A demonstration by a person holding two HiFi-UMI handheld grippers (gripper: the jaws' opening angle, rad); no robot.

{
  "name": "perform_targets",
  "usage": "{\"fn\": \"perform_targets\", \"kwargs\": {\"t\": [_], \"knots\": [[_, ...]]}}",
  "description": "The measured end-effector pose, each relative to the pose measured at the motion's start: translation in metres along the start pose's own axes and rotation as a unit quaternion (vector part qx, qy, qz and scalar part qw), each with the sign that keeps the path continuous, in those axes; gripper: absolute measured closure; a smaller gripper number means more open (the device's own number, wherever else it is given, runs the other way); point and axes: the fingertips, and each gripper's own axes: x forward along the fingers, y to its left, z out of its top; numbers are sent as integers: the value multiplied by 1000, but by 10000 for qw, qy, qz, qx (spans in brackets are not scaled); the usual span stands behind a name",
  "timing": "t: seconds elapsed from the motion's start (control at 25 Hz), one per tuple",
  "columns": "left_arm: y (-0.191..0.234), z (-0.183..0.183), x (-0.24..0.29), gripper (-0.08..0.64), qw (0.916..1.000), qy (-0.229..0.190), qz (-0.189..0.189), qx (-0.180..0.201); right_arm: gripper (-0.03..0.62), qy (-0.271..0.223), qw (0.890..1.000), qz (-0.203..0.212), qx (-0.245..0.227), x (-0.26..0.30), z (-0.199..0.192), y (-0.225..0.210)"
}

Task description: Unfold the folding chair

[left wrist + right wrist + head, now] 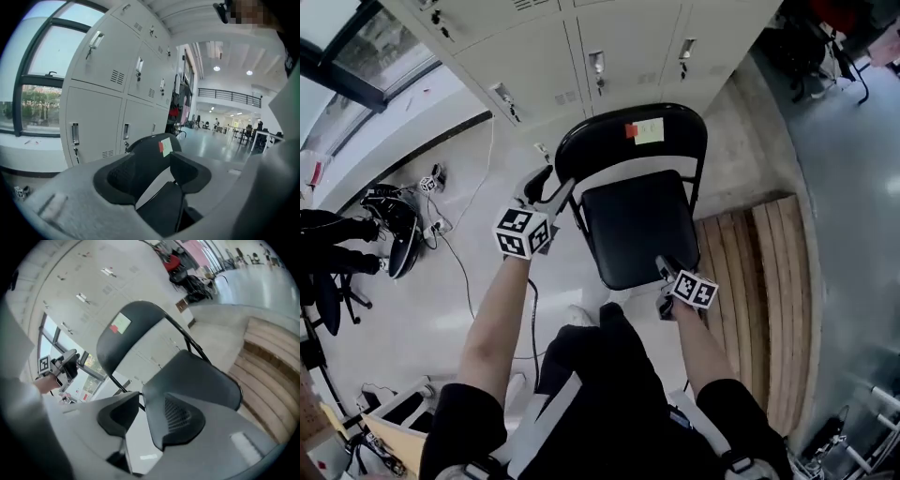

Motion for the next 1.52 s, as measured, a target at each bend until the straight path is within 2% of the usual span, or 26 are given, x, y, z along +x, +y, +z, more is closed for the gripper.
{"fn": "perform_targets", "kwargs": {"t": [0.12,0.24,0.28,0.36,0.48,0.6,0.84,1.08,1.32,1.52], "knots": [[-15,12,-35,331,9990,-295,92,-317,474,-519,9956,327,-712,-25,53,52],[-23,16,-75,339,9963,-611,371,-481,530,-1033,9838,497,-1375,-53,89,96],[-24,16,-91,369,9951,-689,503,-503,550,-1168,9795,513,-1557,-62,95,109],[-25,16,-128,468,9920,-829,778,-547,577,-1378,9712,588,-1850,-79,99,133],[-28,14,-189,542,9859,-1062,1070,-725,588,-1517,9590,771,-2267,-102,90,170],[-31,13,-244,560,9813,-1259,1218,-795,588,-1625,9450,954,-2674,-122,76,208],[-44,22,-321,560,9739,-1645,1402,-694,588,-1970,9246,1341,-2971,-162,66,273],[-87,57,-372,560,9683,-2144,1270,-180,588,-2464,8871,1615,-3552,-223,59,327],[-137,68,-405,560,9669,-2316,1065,79,589,-2727,8718,1641,-3724,-282,46,337],[-156,74,-418,560,9638,-2382,1186,196,589,-2901,8615,1606,-3846,-309,51,338]]}}
